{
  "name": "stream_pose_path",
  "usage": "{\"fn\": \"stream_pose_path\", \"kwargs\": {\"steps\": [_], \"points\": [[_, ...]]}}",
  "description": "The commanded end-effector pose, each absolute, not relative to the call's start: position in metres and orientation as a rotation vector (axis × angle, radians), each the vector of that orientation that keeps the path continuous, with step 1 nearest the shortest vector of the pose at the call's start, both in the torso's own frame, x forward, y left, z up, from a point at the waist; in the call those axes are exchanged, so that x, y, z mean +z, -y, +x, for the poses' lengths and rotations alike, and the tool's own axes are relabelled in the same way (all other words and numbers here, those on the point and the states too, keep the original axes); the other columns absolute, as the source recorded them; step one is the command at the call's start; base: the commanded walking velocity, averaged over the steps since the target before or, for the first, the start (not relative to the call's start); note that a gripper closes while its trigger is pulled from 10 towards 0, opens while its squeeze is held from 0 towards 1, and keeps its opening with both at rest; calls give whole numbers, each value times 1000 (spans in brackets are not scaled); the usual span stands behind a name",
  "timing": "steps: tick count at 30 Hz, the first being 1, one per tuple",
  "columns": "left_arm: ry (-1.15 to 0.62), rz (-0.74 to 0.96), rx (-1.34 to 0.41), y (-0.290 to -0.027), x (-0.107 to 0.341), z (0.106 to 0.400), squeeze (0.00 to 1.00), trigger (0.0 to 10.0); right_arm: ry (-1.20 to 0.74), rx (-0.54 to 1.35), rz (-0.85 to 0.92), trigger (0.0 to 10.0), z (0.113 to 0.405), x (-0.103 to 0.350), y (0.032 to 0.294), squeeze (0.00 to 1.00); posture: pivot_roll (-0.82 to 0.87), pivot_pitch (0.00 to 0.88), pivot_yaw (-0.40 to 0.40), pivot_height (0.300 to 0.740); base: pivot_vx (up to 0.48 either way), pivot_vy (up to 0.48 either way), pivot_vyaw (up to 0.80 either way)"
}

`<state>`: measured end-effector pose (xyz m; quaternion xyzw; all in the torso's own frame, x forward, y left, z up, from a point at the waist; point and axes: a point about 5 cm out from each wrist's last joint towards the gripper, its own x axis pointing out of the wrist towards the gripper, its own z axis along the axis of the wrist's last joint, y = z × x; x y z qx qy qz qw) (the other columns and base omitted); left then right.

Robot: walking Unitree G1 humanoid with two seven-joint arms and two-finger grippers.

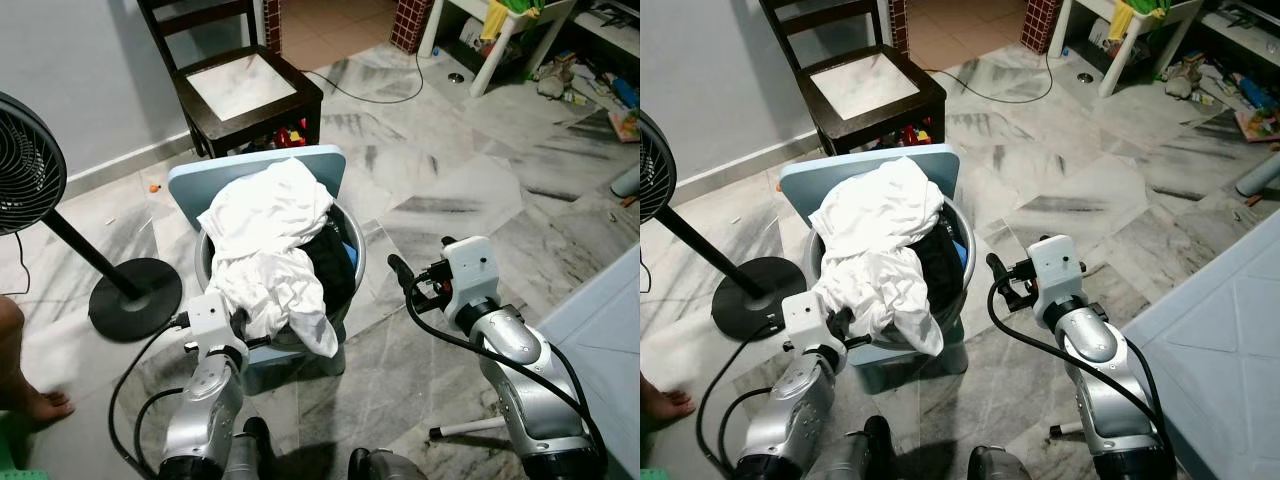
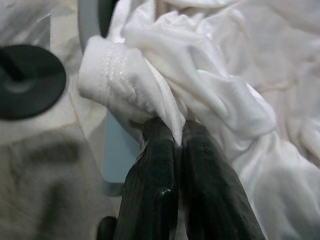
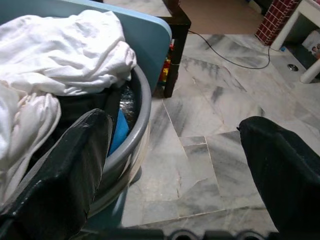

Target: Hang hanger

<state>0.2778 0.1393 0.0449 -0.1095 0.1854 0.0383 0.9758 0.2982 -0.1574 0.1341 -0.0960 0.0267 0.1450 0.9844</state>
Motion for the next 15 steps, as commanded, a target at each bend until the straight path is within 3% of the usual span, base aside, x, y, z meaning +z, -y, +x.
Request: {"fn": "stream_pose_path", "kwargs": {"steps": [1, 6, 10, 11, 15], "points": [[-394, -165, 38, -139, 46, 271, 0, 0, -60, 281, -187, 10000, 298, 131, 159, 0, -33, 220, -40, 740, 0, 0, 0], [-384, -49, -25, -143, 56, 261, 0, 0, -56, 282, -173, 10000, 302, 129, 154, 0, -6, 205, -34, 740, 0, 0, 0], [-363, 96, -209, -134, 72, 244, 0, 0, -49, 284, -157, 10000, 308, 126, 149, 0, 41, 169, -29, 740, 0, 0, 0], [-327, 200, -293, -133, 79, 235, 0, 0, -41, 288, -148, 10000, 312, 126, 144, 0, 62, 149, -26, 740, 0, 0, 0], [-276, 297, -388, -134, 89, 224, 0, 0, -26, 293, -135, 10000, 318, 126, 138, 0, 83, 118, -19, 740, 0, 0, 0]]}}
